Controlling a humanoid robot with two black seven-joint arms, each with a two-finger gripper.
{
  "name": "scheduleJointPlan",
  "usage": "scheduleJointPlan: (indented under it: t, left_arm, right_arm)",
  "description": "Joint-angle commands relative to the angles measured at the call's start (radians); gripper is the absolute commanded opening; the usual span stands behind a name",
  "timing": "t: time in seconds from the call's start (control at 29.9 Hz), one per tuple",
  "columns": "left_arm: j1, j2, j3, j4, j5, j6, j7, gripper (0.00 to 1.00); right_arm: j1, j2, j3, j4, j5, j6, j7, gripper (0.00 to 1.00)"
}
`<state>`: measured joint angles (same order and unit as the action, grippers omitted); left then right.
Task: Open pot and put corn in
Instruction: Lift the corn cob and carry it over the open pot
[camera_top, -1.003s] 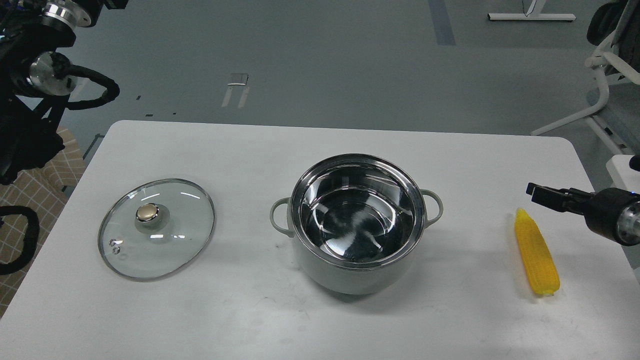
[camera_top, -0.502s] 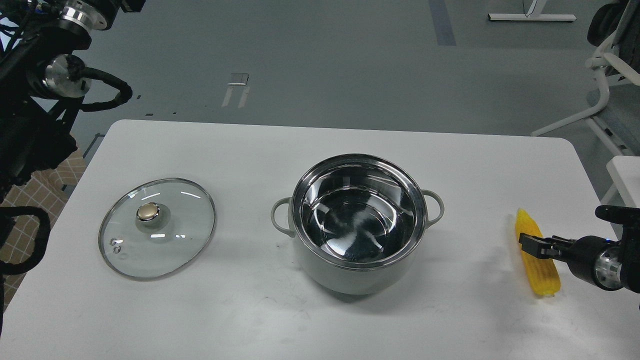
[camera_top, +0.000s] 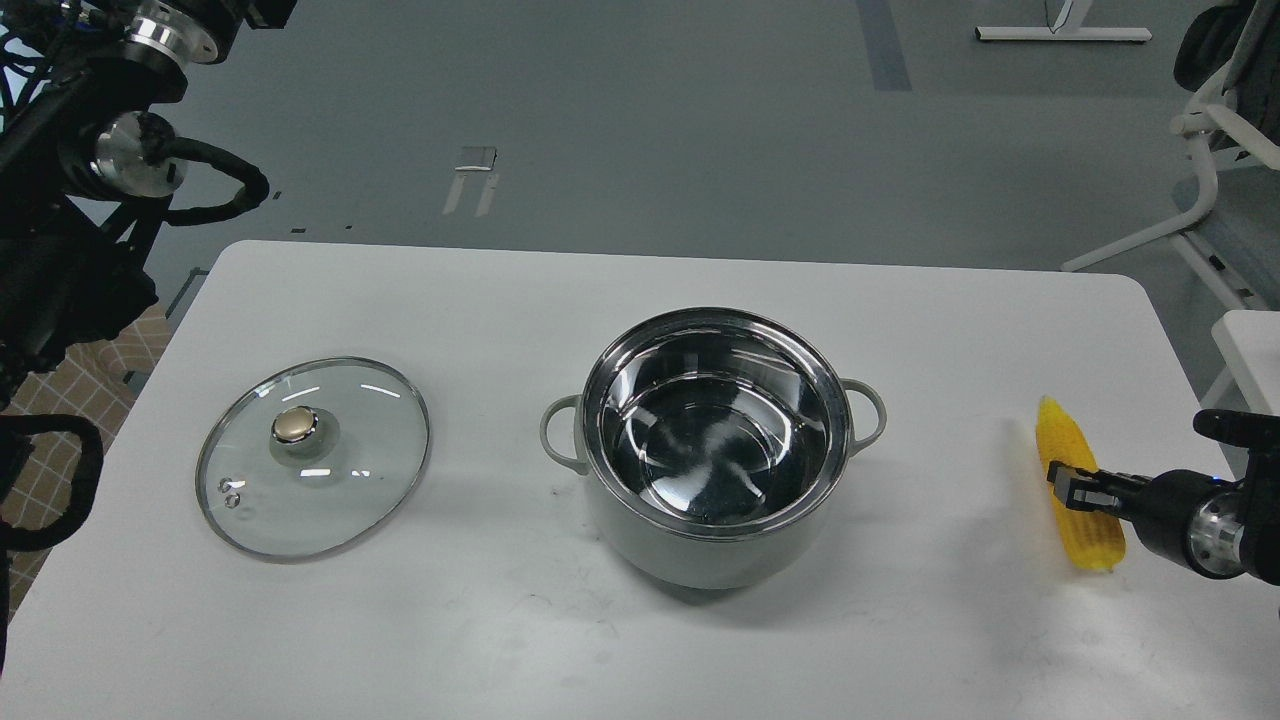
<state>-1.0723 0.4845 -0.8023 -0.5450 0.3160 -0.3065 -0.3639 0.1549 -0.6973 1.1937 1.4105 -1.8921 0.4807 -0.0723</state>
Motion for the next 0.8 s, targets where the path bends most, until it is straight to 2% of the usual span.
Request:
scheduleJointPlan:
  t: [0.0,0.2,0.23,0.37,0.43,0.64,0.77]
  left_arm:
    - [-0.002,0.002,0.0,-0.009,0.0,-0.008,0.0,0.97]
    - [-0.003,-0.003,0.002,-0.012,0.002,-0.011,-0.007,0.98]
    - [-0.003,-0.003,0.002,-0.012,0.002,-0.011,-0.007,0.98]
    - [-0.005,-0.004,0.008,-0.018,0.005,-0.005,0.0,0.98]
    - [-0.005,-0.003,0.008,-0.018,0.006,-0.006,-0.001,0.98]
    - [-0.002,0.005,0.011,-0.018,0.011,-0.017,-0.001,0.98]
    - [-0.002,0.014,0.012,-0.016,0.014,-0.057,-0.001,0.98]
  right_arm:
    - [0.051,0.03,0.116,0.053,0.004,-0.004,0.0,0.0]
    - [0.247,0.22,0.169,0.134,0.031,0.006,0.0,0.0]
    - [0.247,0.22,0.168,0.134,0.031,0.006,0.0,0.0]
    - [0.323,0.372,0.032,0.168,0.031,0.008,0.0,0.0]
    - [0.344,0.389,-0.026,0.174,0.031,0.008,0.0,0.0]
    - [0.429,0.374,-0.359,0.185,0.021,0.008,0.0,0.0]
    - [0.442,0.337,-0.417,0.182,0.021,0.008,-0.012,0.0]
